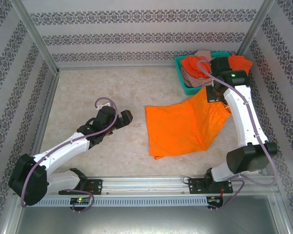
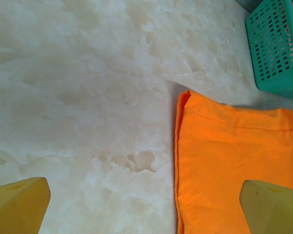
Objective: Fold and stack the shorts
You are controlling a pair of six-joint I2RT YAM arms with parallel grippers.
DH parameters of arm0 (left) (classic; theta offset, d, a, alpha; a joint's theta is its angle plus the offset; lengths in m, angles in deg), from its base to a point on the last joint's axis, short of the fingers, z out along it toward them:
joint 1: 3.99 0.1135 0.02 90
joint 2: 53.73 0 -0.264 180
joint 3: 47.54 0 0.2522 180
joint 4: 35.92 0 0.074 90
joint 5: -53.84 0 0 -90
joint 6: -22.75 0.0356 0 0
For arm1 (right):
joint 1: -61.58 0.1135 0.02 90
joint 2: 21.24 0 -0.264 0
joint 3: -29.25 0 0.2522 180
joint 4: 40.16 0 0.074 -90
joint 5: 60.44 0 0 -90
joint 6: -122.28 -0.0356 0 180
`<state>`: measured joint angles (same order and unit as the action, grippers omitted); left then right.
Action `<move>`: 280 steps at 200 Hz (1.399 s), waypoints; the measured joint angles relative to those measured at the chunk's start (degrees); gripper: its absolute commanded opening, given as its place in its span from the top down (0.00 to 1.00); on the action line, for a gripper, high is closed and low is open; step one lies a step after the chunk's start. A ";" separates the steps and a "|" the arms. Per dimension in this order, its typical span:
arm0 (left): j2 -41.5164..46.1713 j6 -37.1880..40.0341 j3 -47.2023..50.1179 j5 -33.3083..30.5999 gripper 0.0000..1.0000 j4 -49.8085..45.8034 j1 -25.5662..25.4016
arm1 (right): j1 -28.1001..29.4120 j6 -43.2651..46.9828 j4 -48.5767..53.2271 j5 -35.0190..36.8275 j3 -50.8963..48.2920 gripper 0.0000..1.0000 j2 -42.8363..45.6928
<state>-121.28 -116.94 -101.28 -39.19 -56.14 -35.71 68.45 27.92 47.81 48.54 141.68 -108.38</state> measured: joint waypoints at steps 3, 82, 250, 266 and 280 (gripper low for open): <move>0.00 0.00 0.02 -0.02 0.00 0.00 0.00 | 0.61 -0.28 0.31 0.48 0.39 1.00 -0.31; -0.39 -0.28 1.90 1.14 0.00 1.36 0.24 | 21.59 -13.60 7.82 7.61 8.92 0.99 -13.31; 6.21 -2.78 5.49 0.35 0.00 2.67 2.38 | 26.32 -37.31 -38.93 -41.35 -19.34 0.19 -5.25; 6.23 -3.04 5.49 0.11 0.00 2.64 2.51 | 26.40 -37.51 -39.41 -41.22 -20.20 0.21 -9.49; 6.29 -3.08 5.49 -0.13 0.00 2.62 2.60 | 26.75 -37.51 -39.82 -40.94 -20.63 0.24 -13.29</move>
<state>-114.98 -120.02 -95.80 -39.32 -53.52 -33.11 95.21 -9.59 7.99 7.60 121.05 -121.67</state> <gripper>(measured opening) 0.999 0.784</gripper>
